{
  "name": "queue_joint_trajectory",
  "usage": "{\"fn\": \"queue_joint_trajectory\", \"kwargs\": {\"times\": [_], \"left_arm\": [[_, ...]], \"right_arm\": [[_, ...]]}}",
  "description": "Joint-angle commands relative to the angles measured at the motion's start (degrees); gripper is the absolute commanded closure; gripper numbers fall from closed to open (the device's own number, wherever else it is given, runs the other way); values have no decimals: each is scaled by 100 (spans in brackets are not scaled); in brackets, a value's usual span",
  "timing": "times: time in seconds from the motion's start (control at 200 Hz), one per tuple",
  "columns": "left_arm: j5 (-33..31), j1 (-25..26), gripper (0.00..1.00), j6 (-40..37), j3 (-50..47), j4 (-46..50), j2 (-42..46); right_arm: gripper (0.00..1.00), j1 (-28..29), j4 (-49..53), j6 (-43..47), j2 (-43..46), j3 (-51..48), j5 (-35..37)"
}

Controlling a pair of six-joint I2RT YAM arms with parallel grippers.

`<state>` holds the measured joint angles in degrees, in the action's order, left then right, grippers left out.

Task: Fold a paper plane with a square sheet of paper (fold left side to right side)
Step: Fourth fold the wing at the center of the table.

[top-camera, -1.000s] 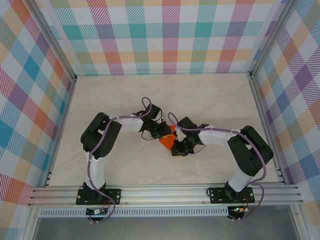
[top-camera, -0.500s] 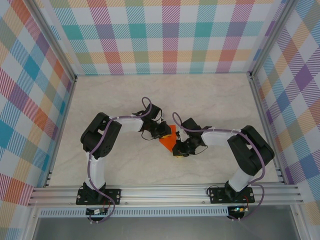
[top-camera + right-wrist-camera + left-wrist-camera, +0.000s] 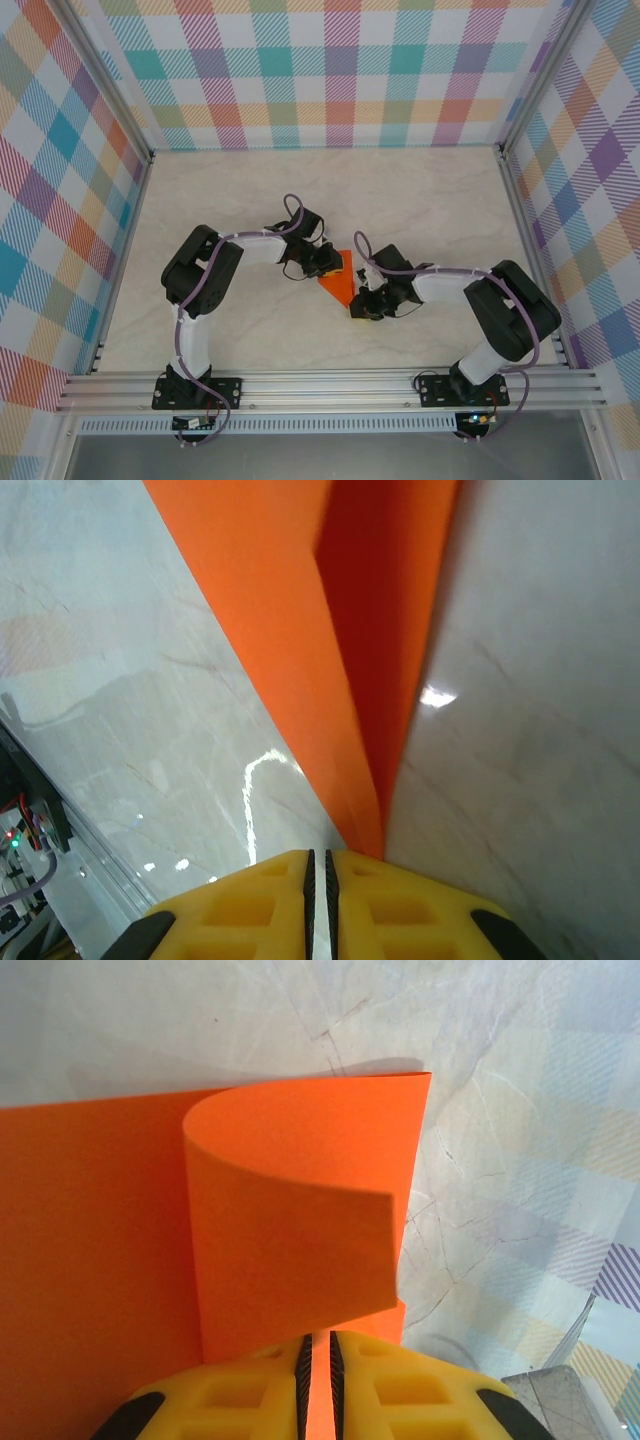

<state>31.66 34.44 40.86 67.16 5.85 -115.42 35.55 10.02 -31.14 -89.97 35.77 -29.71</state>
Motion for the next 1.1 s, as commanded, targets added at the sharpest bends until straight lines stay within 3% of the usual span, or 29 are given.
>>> {"fn": "queue_joint_trajectory", "kwargs": {"times": [0.0, 0.185, 0.35, 0.665, 0.965, 1.095], "left_arm": [[-467, 18, 83, -114, -168, 681, -176], [-467, 19, 83, -114, -176, 672, -148], [-442, 19, 83, -102, -172, 646, -131], [-449, 19, 83, -100, -176, 650, -105], [-420, 19, 83, -114, -111, 670, -39], [-404, 11, 78, -192, 64, 787, 127]], "right_arm": [[86, -30, 550, -75, 293, -40, -147], [83, -39, 952, 25, 744, 677, -107], [84, -39, 861, 33, 245, 963, 121], [87, -56, 443, -354, -184, 611, 567], [90, -64, 736, -345, -455, 401, 720], [90, -61, 929, -300, -631, 331, 923]]}}
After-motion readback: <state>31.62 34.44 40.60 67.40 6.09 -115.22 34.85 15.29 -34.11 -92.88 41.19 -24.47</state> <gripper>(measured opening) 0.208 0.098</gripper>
